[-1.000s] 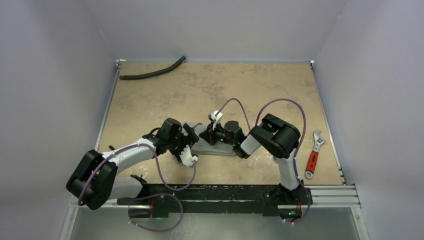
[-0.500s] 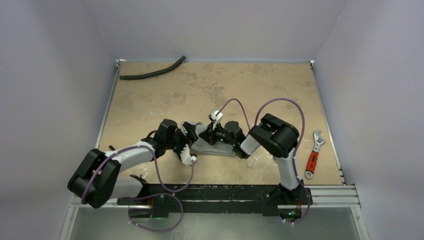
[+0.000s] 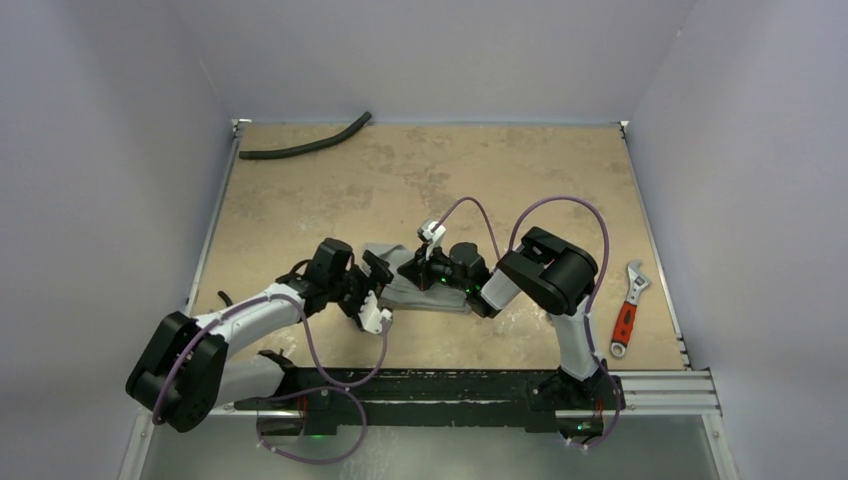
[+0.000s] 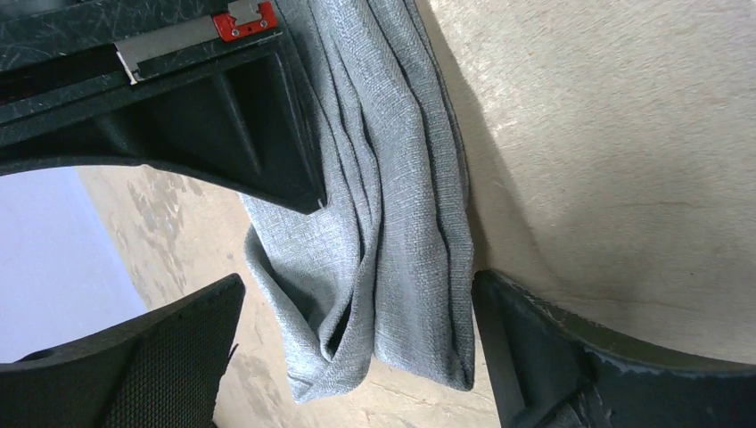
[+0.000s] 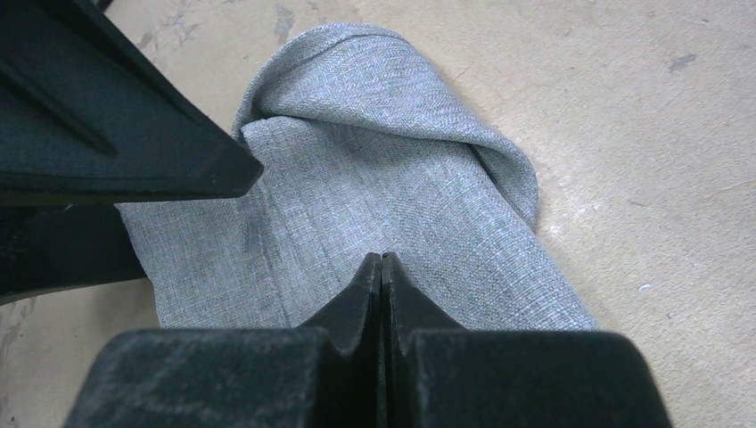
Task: Fold the napkin into a case and place the utensils inside
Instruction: Pick up the 2/3-rectangle-folded napkin from the center of the board.
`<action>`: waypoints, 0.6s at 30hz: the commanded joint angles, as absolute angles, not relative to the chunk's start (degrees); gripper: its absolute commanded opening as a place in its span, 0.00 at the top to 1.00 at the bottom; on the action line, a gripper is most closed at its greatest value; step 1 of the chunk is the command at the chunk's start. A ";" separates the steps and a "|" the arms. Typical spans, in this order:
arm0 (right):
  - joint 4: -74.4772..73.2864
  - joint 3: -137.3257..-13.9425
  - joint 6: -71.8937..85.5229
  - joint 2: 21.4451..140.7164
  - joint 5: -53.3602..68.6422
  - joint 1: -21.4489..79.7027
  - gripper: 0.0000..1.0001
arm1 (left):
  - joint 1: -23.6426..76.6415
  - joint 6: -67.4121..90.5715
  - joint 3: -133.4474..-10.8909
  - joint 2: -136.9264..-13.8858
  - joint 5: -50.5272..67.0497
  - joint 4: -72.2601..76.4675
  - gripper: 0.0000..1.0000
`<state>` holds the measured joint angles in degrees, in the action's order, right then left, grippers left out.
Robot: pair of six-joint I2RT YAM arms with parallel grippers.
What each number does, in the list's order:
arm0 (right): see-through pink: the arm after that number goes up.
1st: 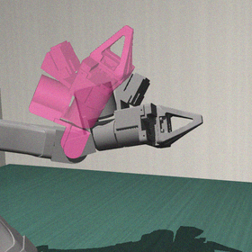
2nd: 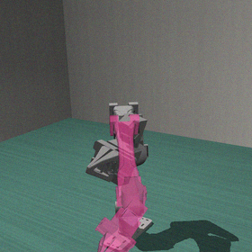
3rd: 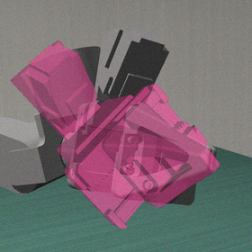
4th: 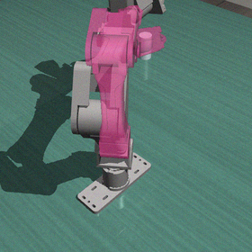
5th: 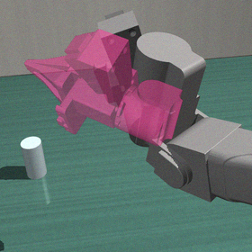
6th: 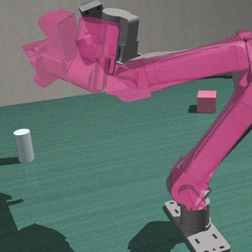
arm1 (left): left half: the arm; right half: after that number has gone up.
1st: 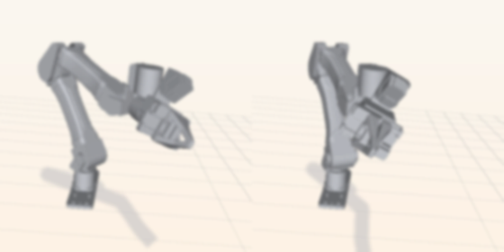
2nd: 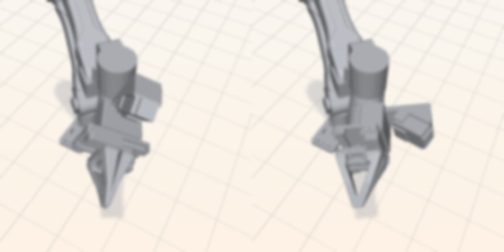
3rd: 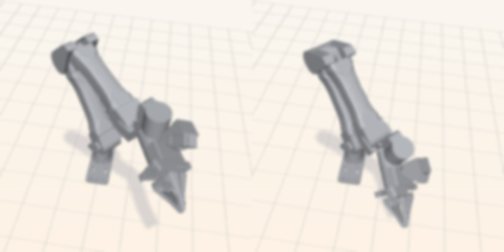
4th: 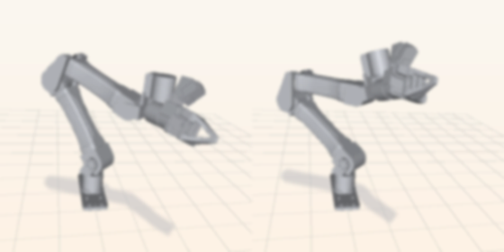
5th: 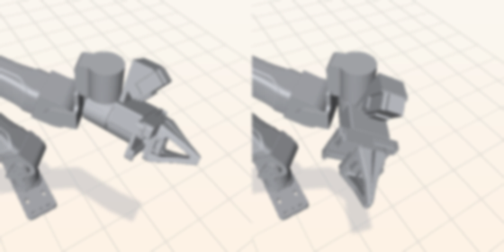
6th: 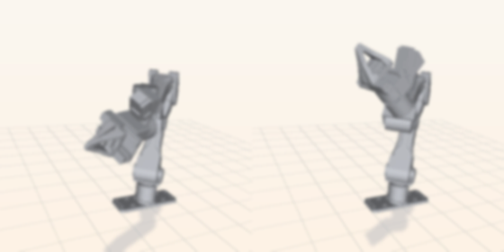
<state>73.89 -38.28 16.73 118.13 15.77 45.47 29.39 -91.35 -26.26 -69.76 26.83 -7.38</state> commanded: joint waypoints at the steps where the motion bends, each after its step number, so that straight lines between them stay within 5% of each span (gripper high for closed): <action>1: 68.57 -38.50 16.46 119.71 15.64 46.13 1.00 | 29.31 -90.89 -26.22 -67.71 30.62 -9.93 0.01; 18: 67.42 -38.02 16.00 119.09 16.44 46.19 1.00 | 25.84 -113.27 -17.97 -72.02 21.88 2.32 0.01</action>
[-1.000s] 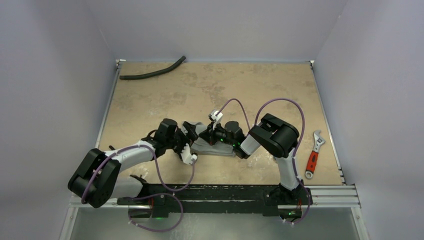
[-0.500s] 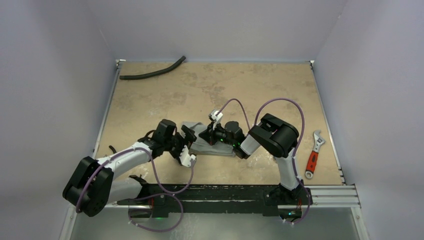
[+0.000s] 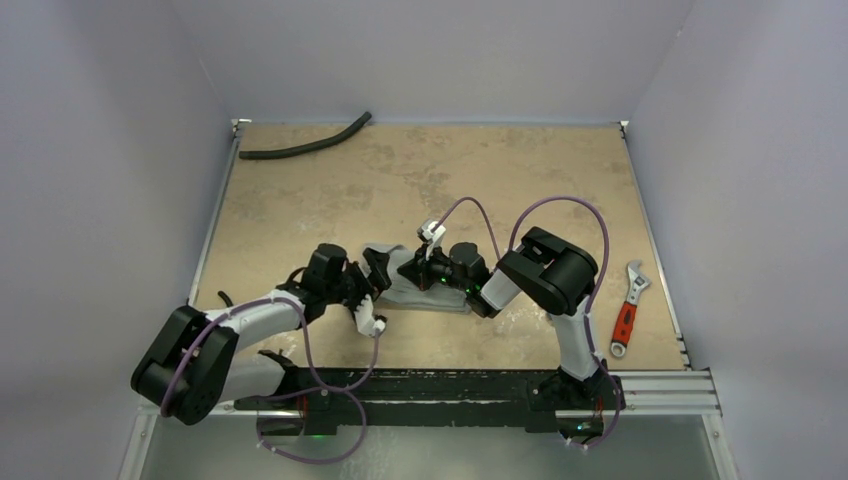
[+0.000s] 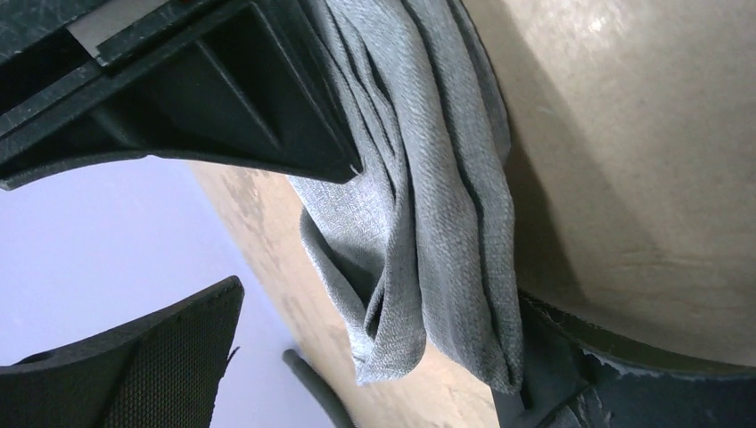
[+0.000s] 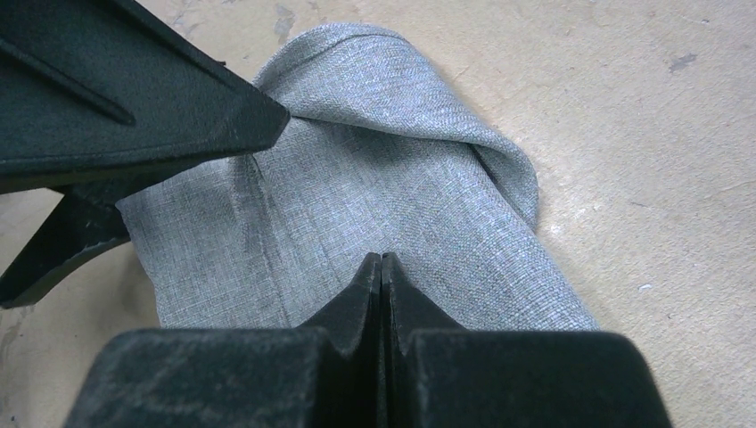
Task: Fold the napkin into a case and place the utensils inside
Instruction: Pick up the 2/3-rectangle-folded napkin from the center of the board.
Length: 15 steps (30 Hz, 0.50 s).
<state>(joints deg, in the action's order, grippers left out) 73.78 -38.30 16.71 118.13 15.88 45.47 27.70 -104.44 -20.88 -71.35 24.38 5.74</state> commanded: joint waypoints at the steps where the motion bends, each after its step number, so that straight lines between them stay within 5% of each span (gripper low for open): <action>1: 67.28 -38.03 15.92 118.97 16.44 46.16 1.00 | 25.22 -114.99 -18.20 -71.79 21.99 1.31 0.01; 15: 67.95 -38.49 17.11 119.89 17.55 46.17 1.00 | 23.11 -120.80 -15.45 -75.63 33.41 12.24 0.01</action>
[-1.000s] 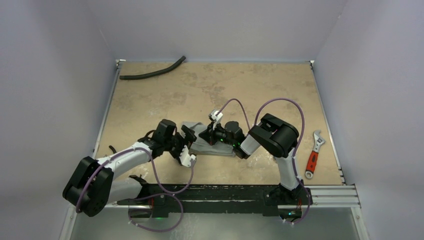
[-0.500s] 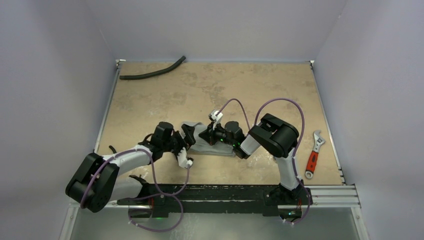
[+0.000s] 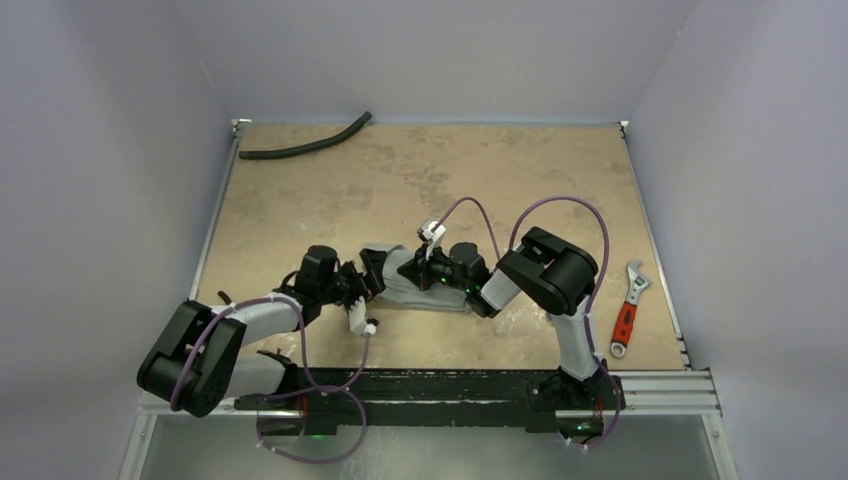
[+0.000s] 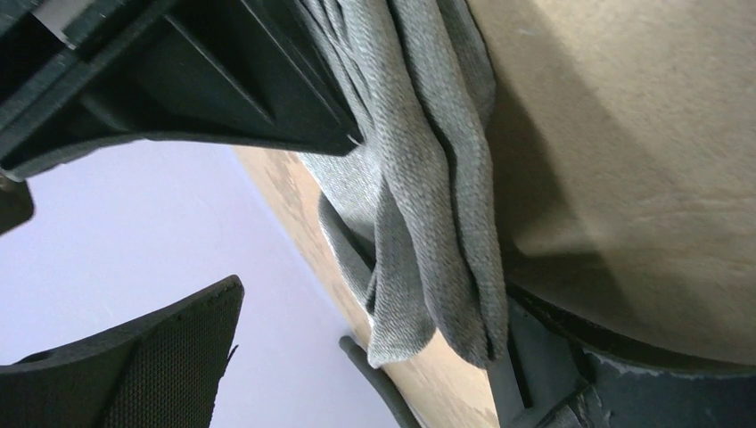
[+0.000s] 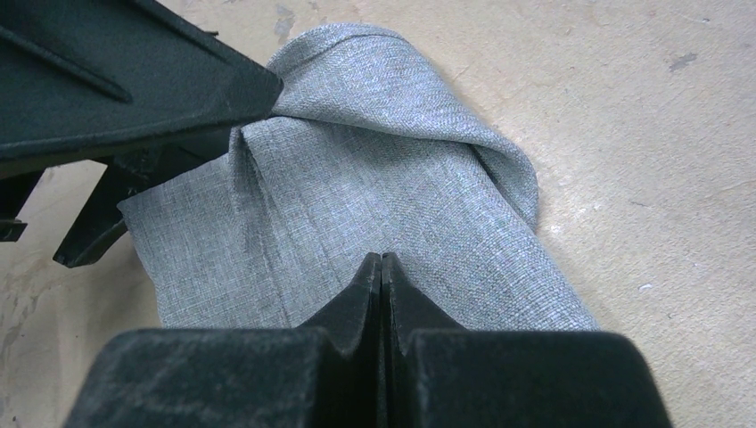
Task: Fold the napkin into a case and place the utensils inside
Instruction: Pick up the 2/3-rectangle-folded napkin from the center of the board.
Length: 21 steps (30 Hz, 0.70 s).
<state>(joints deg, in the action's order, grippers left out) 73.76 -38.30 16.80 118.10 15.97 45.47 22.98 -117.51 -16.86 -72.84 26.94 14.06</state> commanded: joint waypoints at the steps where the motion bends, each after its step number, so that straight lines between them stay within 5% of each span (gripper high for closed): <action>1: 67.92 -38.54 17.20 120.08 17.64 46.18 1.00 | 23.32 -120.68 -15.54 -76.12 33.65 13.09 0.02; 21: 65.03 -39.07 16.85 120.64 16.72 46.20 1.00 | 24.02 -109.88 -20.92 -67.63 40.04 4.29 0.01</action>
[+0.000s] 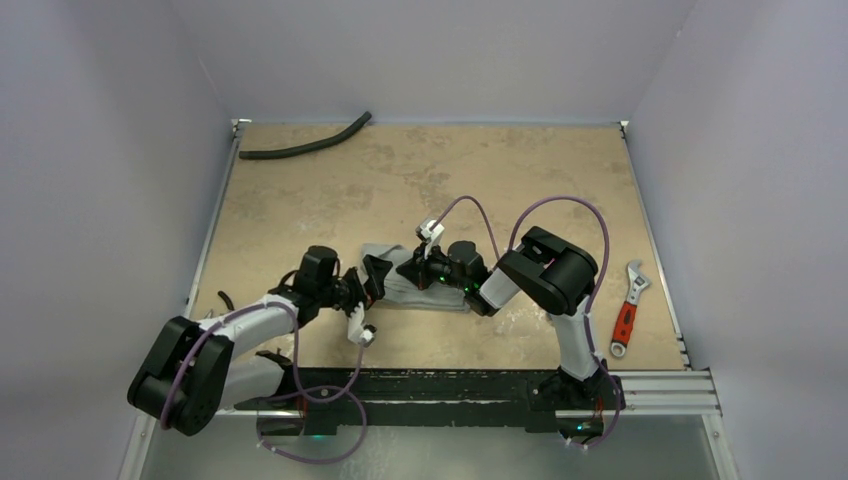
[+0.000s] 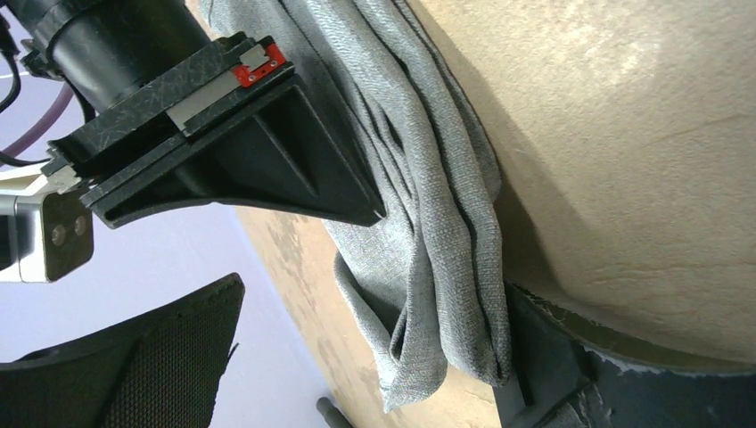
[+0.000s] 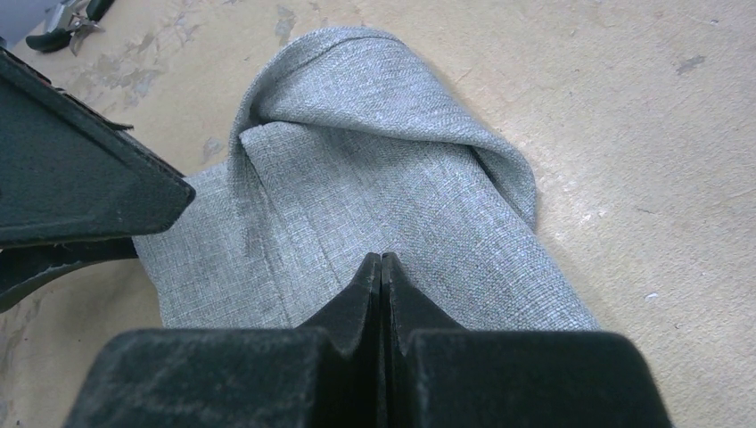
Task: Fold the napkin into a case and place the utensils inside
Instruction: Pick up the 2/3-rectangle-folded napkin from the center of the board.
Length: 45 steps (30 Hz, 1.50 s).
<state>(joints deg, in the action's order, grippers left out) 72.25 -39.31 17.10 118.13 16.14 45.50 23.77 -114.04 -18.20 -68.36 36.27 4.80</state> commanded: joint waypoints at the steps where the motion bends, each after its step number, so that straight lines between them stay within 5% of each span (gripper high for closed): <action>1: 65.09 -38.96 16.92 120.74 16.76 46.22 1.00 | 24.05 -108.61 -21.53 -68.04 39.85 5.23 0.01; 11: 65.79 -38.24 16.99 120.91 17.12 46.21 1.00 | 24.81 -107.52 -26.14 -71.45 37.66 -1.33 0.09; 16: 66.78 -38.05 16.82 120.51 17.66 46.19 1.00 | 26.58 -103.69 -29.61 -72.67 36.51 -5.89 0.42; 22: 67.97 -37.54 16.00 119.41 18.17 46.21 1.00 | 27.79 -100.60 -32.44 -74.15 35.41 -10.63 0.67; 23: 68.12 -37.48 15.88 118.98 18.26 46.21 1.00 | 27.87 -100.43 -32.59 -74.25 35.28 -11.34 0.89; 24: 68.57 -37.11 15.78 118.47 18.46 46.16 1.00 | 27.90 -99.43 -32.54 -74.20 35.61 -11.17 1.00; 26: 69.90 -36.14 15.80 117.13 18.63 46.18 0.99 | 27.95 -98.38 -32.81 -74.38 35.84 -11.78 1.00; 36: 78.43 -28.76 12.99 106.01 18.06 45.93 0.63 | 28.08 -96.59 -33.51 -74.87 35.56 -16.37 1.00; 45: 88.78 -21.96 5.62 102.95 16.27 50.00 0.51 | 28.19 -93.07 -34.61 -75.40 36.21 -16.71 1.00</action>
